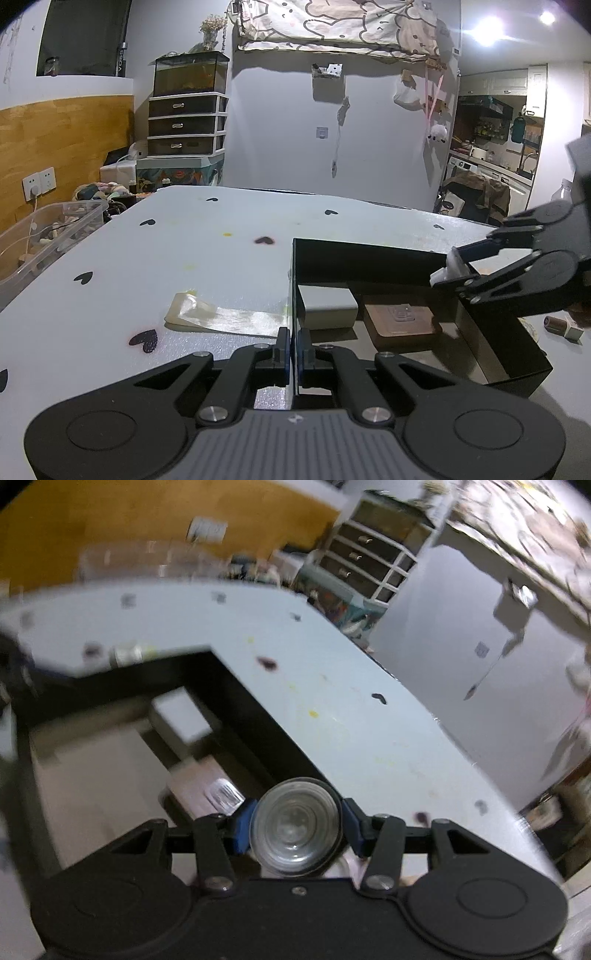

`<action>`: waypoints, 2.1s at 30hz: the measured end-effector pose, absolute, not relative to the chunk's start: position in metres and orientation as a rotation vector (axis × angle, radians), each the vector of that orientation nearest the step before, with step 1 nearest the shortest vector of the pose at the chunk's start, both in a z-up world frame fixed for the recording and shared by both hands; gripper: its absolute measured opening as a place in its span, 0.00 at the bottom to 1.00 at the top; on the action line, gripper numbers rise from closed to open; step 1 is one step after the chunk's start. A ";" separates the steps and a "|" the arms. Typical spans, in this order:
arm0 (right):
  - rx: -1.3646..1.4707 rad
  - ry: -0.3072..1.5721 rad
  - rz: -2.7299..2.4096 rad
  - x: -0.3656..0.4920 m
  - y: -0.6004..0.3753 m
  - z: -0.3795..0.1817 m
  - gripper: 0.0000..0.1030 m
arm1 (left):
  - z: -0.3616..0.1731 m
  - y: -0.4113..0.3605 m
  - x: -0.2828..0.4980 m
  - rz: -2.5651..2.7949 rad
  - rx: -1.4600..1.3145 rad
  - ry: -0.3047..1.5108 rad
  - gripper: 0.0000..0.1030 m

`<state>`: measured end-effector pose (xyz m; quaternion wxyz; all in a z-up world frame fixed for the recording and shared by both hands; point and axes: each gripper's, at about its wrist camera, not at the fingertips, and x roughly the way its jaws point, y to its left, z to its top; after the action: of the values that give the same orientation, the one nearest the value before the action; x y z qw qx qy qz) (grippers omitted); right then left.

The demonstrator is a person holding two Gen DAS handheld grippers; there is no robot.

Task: Organize rigid objects
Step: 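Carry the clear cup into the black box and open the right tool, then move the right tool to the white plastic holder and grasp it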

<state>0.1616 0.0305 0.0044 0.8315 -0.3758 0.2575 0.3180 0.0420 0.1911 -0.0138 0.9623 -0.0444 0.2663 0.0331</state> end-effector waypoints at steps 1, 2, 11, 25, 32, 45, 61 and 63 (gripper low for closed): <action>-0.844 0.544 0.682 0.160 0.033 0.004 0.49 | -0.014 0.191 0.042 0.065 -0.091 0.539 0.03; -0.901 0.541 0.688 0.157 0.037 0.003 0.49 | -0.013 0.191 0.043 0.064 -0.090 0.539 0.03; -1.317 0.521 0.670 0.140 0.063 -0.016 0.55 | -0.014 0.193 0.044 0.062 -0.098 0.538 0.03; -1.159 0.571 0.705 0.148 0.040 0.009 0.68 | -0.014 0.195 0.045 0.055 -0.115 0.536 0.04; -1.006 0.547 0.764 0.139 0.023 0.031 0.75 | -0.014 0.197 0.046 0.055 -0.117 0.537 0.04; -0.743 0.495 0.794 0.119 -0.015 0.052 0.76 | -0.015 0.196 0.047 0.082 -0.135 0.540 0.03; -0.276 0.520 0.677 0.113 -0.122 0.041 0.76 | -0.011 0.189 0.050 0.105 -0.105 0.558 0.03; -0.258 0.542 0.689 0.111 -0.127 0.030 0.76 | -0.010 0.189 0.051 0.105 -0.094 0.561 0.03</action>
<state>0.1107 -0.1275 0.0304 0.8975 -0.1245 0.2615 0.3327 0.0511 0.1886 -0.0100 0.9584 -0.0463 0.2768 0.0519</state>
